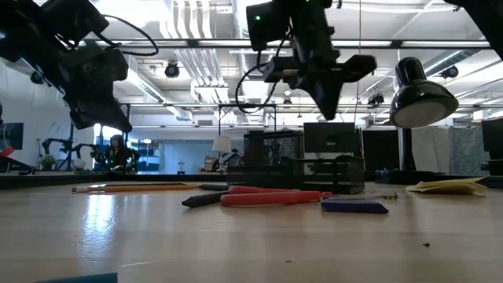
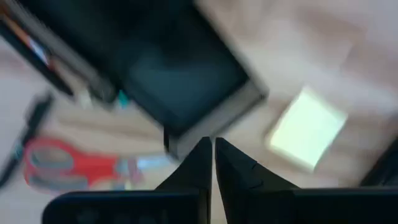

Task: Pick and place office supplies into organizer
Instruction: Adjust the desk organizer on the table, then put the sticky note into the desk organizer

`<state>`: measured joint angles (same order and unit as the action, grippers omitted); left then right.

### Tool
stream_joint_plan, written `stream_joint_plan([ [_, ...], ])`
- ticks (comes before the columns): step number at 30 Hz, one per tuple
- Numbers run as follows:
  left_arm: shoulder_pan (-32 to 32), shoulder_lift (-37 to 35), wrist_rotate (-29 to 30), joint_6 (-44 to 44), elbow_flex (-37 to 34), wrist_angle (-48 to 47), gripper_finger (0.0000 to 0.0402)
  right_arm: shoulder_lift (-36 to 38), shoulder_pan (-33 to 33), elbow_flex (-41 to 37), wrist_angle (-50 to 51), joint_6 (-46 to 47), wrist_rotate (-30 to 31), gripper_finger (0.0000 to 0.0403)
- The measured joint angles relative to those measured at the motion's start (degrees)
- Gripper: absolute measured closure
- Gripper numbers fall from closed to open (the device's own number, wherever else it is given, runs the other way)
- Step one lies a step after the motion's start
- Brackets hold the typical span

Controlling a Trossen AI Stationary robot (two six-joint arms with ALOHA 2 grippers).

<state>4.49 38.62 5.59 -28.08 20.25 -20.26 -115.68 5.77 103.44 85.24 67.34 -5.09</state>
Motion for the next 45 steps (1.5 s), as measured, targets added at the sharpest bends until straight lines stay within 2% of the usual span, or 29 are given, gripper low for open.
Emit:
stream_joint_plan([
  [4,0.0,-0.1,-1.2,0.0,0.0,-0.1,0.0402,0.1,-6.6,-1.1,-1.5,5.3,-4.9,0.039],
  [7,0.0,0.1,-1.2,0.1,0.0,0.1,0.0402,0.2,-11.1,-2.4,-6.3,10.5,-6.1,0.039],
  [9,0.0,0.3,-1.2,0.5,0.0,0.0,0.0402,0.2,-13.4,-4.3,-11.4,14.2,-4.7,0.039],
  [11,0.0,0.4,-1.2,0.5,0.0,0.0,0.0402,0.2,-15.3,-6.4,-15.6,19.2,-0.5,0.039],
  [14,0.0,0.7,-1.2,0.5,0.0,-0.1,0.0402,0.2,-17.0,-9.7,-15.4,26.3,5.0,0.039],
  [16,0.0,0.6,-1.7,0.5,0.0,0.1,0.0402,0.2,-17.3,-12.1,-15.7,28.0,5.4,0.039],
  [25,0.0,0.7,-2.3,0.5,0.0,0.0,0.0402,0.3,-14.8,-18.7,-23.9,27.0,10.6,0.039],
  [31,0.0,0.9,-2.3,0.5,0.0,-0.1,0.0402,0.3,-11.1,-20.2,-13.4,28.3,22.4,0.039],
  [34,0.0,1.4,-2.3,0.7,0.0,0.1,0.0402,0.3,-8.0,-20.3,-12.4,25.5,25.4,0.039],
  [39,0.0,2.5,-2.3,2.4,0.0,-0.1,0.0402,2.0,-4.9,-18.5,-17.6,17.0,23.7,0.039],
  [45,0.0,3.3,-4.5,1.5,0.4,0.1,0.0402,9.7,-10.2,-18.7,-16.4,15.3,17.4,0.039],
])
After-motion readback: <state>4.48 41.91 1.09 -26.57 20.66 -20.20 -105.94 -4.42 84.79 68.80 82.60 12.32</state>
